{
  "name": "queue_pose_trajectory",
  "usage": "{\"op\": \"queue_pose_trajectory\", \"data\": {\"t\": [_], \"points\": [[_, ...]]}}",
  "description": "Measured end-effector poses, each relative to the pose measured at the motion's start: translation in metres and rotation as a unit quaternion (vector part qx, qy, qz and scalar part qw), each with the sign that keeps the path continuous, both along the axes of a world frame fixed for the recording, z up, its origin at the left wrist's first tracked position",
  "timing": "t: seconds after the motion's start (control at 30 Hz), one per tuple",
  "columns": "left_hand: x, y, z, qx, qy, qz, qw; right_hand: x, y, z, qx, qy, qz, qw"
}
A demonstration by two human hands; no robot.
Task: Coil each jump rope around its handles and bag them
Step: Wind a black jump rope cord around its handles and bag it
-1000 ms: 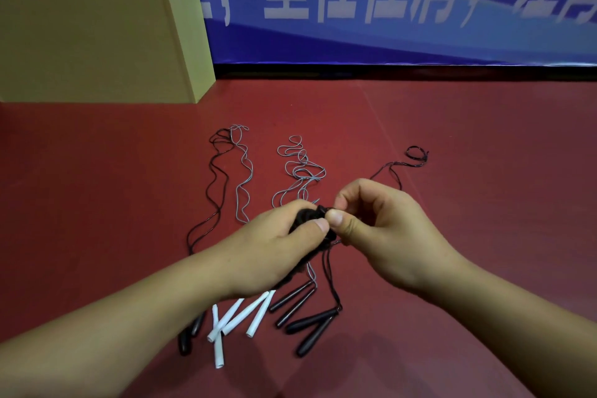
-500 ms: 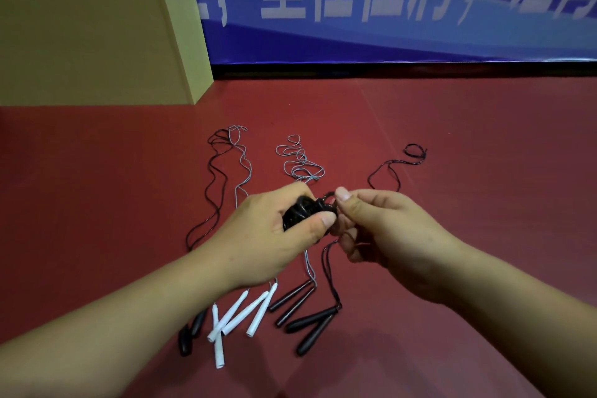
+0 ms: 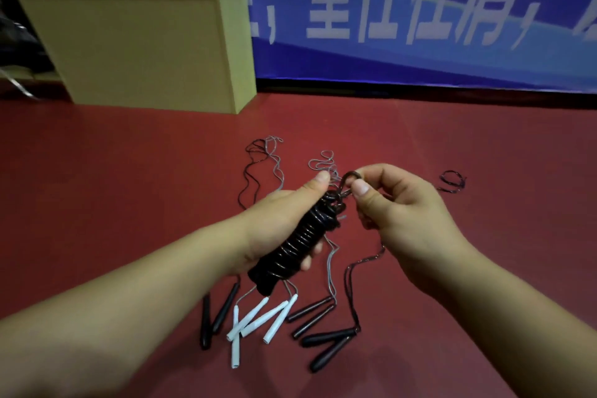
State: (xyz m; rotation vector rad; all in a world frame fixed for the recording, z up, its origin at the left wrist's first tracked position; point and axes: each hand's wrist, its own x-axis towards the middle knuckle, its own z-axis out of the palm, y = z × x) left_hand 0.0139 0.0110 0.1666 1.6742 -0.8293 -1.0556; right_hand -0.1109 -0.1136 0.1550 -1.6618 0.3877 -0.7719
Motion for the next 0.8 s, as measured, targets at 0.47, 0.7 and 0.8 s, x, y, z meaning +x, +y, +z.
{"op": "queue_pose_trajectory", "data": {"t": [0.47, 0.7, 0.8], "points": [[0.064, 0.145, -0.013, 0.118, 0.019, 0.236, 0.964, 0.111, 0.098, -0.074, 0.009, 0.146, 0.136, 0.98], [0.063, 0.26, -0.105, 0.103, 0.2, 0.415, 0.882, 0.147, 0.197, -0.135, -0.077, 0.218, 0.259, 0.938], [0.05, 0.3, -0.167, 0.064, 0.293, 0.499, 0.813, 0.159, 0.242, -0.168, -0.093, 0.257, 0.31, 0.911]]}}
